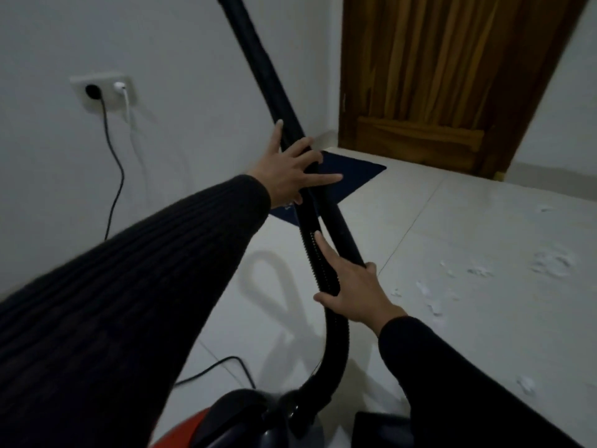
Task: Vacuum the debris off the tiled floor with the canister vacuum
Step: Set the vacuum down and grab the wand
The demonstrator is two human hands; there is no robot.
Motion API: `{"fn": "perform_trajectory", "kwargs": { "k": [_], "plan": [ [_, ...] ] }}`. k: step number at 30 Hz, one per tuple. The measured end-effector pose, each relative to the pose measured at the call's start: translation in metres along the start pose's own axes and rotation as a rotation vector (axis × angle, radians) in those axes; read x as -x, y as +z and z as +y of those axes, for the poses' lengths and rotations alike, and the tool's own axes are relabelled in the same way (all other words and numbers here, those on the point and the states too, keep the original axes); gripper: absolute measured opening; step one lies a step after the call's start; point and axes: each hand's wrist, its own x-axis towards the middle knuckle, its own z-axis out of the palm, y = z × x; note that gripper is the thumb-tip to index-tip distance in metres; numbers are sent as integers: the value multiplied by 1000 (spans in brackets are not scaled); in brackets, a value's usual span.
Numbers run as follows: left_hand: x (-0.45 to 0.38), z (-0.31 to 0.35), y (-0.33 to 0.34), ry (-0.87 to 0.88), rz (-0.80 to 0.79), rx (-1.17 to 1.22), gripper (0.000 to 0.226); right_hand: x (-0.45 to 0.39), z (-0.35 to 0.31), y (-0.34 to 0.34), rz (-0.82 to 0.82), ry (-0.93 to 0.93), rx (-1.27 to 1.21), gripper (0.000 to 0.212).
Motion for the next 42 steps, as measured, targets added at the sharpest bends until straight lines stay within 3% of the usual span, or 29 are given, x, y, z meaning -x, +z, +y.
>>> {"fn": "perform_trajectory", "kwargs": {
  "k": [6,9,14,17,20,22,25,32,36,42],
  "plan": [
    [-8,-15,-5,163,-6,-137,69,12,-2,1,28,97,-124,112],
    [-9,-15,-2,251,-13,-101,66,14,-2,6,138,224,-316,107],
    [-14,-9,-12,375,-163,120,57,-8,-26,4,449,774,-1048,71],
    [-1,-4,-33,385,-283,270,52,-31,-43,-13,565,972,-1579,70],
    [16,-8,-56,319,-480,515,54,-44,-63,-33,742,1072,-1845,74],
    [29,-14,-71,275,-643,704,57,-44,-75,-45,804,1157,-1800,74],
    [62,-28,-99,176,-873,996,62,-33,-97,-68,750,1275,-1690,69],
    [175,-76,-171,-43,-1320,1473,72,18,-160,-119,306,1376,-1387,64],
    [235,-73,-198,-251,-1333,1811,75,54,-194,-121,149,1416,-1286,63],
    [312,-32,-209,-375,-1401,1911,82,122,-240,-92,91,1467,-1340,62]
  ]
}}
